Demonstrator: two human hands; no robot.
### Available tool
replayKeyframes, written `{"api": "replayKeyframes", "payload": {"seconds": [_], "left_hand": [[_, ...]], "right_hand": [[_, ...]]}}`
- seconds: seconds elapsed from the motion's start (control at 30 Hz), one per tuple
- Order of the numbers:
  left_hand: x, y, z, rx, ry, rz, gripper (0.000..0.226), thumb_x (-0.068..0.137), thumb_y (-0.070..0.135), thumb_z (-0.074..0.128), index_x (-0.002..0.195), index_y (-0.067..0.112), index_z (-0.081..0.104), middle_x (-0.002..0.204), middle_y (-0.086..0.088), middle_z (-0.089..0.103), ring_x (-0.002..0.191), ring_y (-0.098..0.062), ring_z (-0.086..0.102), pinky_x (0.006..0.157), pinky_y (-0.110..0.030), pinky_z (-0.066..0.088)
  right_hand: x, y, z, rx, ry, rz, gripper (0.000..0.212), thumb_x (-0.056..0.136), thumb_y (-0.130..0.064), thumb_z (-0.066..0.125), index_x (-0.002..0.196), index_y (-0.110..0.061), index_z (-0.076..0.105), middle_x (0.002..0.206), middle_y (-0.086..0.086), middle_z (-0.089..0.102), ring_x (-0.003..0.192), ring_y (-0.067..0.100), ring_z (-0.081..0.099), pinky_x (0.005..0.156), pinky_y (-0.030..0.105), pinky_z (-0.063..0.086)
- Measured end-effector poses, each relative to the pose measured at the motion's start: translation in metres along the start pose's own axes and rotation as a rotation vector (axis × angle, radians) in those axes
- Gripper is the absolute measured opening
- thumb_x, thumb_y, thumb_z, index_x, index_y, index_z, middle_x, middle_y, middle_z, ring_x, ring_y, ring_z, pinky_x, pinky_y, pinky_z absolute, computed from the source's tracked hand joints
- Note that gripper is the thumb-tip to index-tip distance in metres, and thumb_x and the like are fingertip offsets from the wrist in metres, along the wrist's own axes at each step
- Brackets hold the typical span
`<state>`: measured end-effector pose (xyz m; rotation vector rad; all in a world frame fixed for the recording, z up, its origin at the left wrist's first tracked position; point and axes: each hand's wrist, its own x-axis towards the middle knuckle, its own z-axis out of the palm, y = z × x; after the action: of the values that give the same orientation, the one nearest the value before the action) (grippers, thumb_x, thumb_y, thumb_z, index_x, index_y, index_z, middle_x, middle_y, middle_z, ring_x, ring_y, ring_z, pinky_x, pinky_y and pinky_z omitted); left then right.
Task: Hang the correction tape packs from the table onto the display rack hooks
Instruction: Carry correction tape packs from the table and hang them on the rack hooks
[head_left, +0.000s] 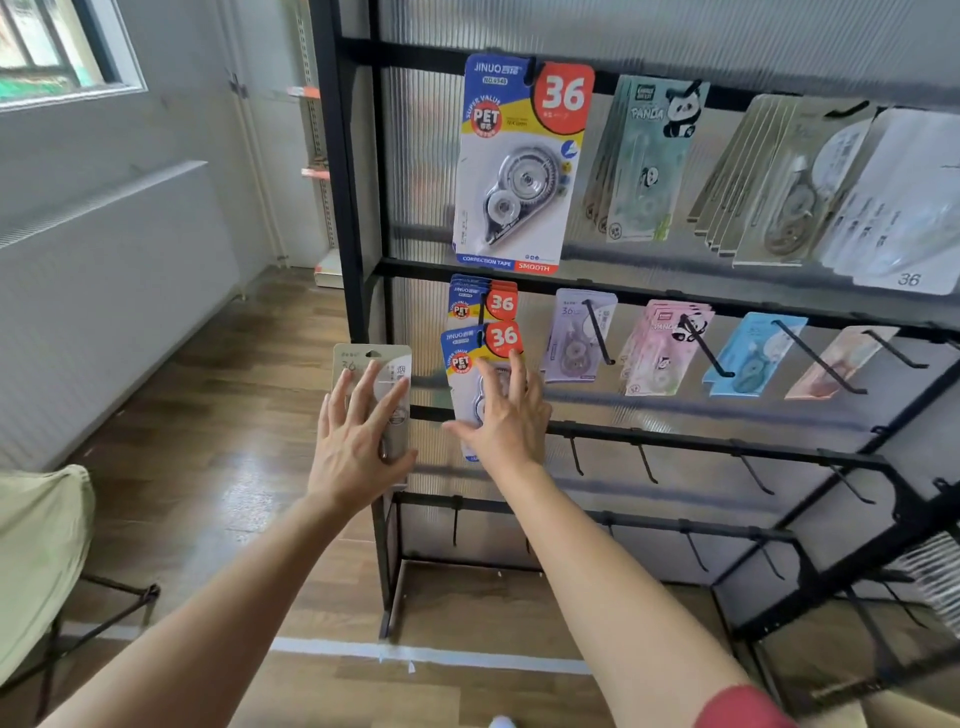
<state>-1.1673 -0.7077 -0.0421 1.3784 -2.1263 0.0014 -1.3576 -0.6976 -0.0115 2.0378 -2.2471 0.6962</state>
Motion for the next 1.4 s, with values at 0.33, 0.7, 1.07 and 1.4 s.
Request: {"api": "replayKeyframes", "payload": {"seconds": [0.33, 0.7, 1.07, 1.4], "left_hand": [[0.037, -0.01, 0.024, 0.057, -0.011, 0.121, 0.097, 0.068, 0.04, 0.08, 0.148, 0.03, 0.025, 0.158, -0.009, 0.015, 0.144, -0.031, 0.002, 0.111, -0.057, 0.014], [0.061, -0.025, 0.03, 0.082, 0.017, 0.124, 0.093, 0.068, 0.044, 0.068, 0.148, 0.031, 0.024, 0.158, -0.008, 0.015, 0.144, -0.033, 0.004, 0.109, -0.058, 0.013], [0.013, 0.002, 0.026, 0.024, -0.056, 0.127, 0.091, 0.066, 0.049, 0.062, 0.147, 0.031, 0.023, 0.156, -0.012, 0.019, 0.142, -0.033, 0.006, 0.108, -0.057, 0.015], [-0.037, 0.088, 0.039, -0.127, -0.137, 0.207, 0.091, 0.069, 0.059, 0.044, 0.148, 0.027, 0.013, 0.157, -0.011, 0.02, 0.143, -0.026, 0.003, 0.112, -0.049, 0.009]], "right_hand": [[0.06, 0.004, 0.028, 0.058, 0.025, 0.05, 0.092, 0.079, -0.052, 0.07, 0.151, -0.023, 0.02, 0.161, 0.01, 0.001, 0.143, 0.038, 0.012, 0.109, 0.053, 0.028], [0.095, 0.011, 0.041, 0.072, -0.081, 0.023, 0.097, 0.086, -0.046, 0.065, 0.154, -0.023, 0.0, 0.16, 0.012, -0.011, 0.146, 0.038, 0.001, 0.113, 0.053, 0.024], [0.019, 0.033, 0.024, 0.096, -0.067, 0.054, 0.077, 0.096, -0.035, 0.053, 0.154, -0.026, 0.002, 0.16, 0.014, 0.005, 0.147, 0.032, 0.01, 0.116, 0.051, 0.022], [-0.07, 0.074, -0.019, 0.876, -0.231, 0.327, 0.032, 0.094, -0.027, 0.058, 0.123, -0.014, 0.056, 0.123, 0.009, 0.062, 0.115, 0.02, 0.057, 0.103, 0.039, 0.045]]}}
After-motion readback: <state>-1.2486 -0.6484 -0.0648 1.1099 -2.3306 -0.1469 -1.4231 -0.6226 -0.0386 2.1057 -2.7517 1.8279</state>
